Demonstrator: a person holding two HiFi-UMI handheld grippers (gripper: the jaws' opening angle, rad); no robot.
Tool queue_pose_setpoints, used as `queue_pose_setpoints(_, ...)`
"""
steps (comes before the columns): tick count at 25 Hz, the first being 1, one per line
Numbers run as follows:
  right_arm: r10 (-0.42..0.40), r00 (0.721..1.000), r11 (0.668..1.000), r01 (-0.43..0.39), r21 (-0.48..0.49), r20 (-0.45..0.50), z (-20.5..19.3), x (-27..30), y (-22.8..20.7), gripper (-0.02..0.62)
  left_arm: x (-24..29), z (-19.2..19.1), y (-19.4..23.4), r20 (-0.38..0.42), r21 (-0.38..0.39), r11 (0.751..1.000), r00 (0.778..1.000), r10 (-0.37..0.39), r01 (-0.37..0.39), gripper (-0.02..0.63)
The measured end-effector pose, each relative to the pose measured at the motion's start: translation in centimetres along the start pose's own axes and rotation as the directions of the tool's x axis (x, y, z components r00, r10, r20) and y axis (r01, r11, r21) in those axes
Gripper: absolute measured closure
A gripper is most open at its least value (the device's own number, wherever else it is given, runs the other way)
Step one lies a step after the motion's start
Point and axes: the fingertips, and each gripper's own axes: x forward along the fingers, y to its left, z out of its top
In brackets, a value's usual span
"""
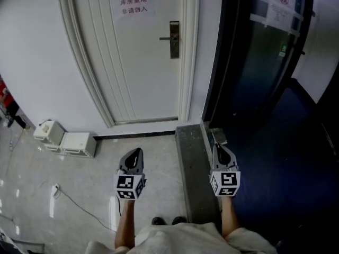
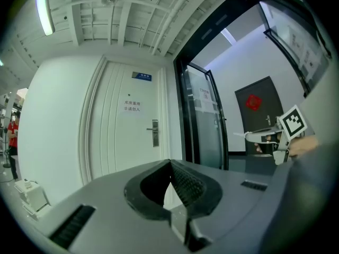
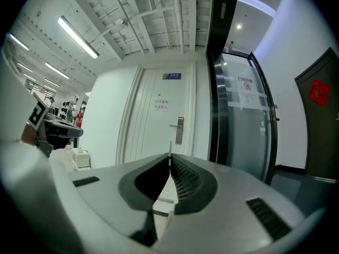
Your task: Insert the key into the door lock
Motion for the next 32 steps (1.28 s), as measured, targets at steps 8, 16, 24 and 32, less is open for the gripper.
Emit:
queue_pose_setpoints(8, 0.029, 1.0, 1.0, -0.029, -0.001, -0.012, -0.6, 1.1, -1.1, 0.566, 1.8, 0.5, -1.6, -0.005, 0.007, 1.0, 1.0, -0.007, 0.007, 0.589)
queue_pose_setpoints(16, 0.038, 0.999, 0.999, -0.038, 0.01, -0.023, -1.5, 4.7, -2.0, 0.566, 5.3, 0.4, -0.3, -0.01, 0.012, 1.0, 1.0, 0.003, -0.003, 0.589)
queue_pose_setpoints(24, 0.032, 0.999, 0.999, -0.033, -0.002, -0.04, -2.1, 13.3, -1.7, 0.566, 13.0, -0.9, 4.2, -0.016, -0.007, 1.0, 1.0, -0.02, 0.02, 0.589)
queue_pose_setpoints(32, -0.001, 0.999, 1.0, 0.0, -0.015, -0.053, -0.9, 25.5, -1.7, 0.566, 23.9, -0.5, 11.4, -0.02, -0.029, 0.998, 0.998, -0.054, 0.054, 0.589)
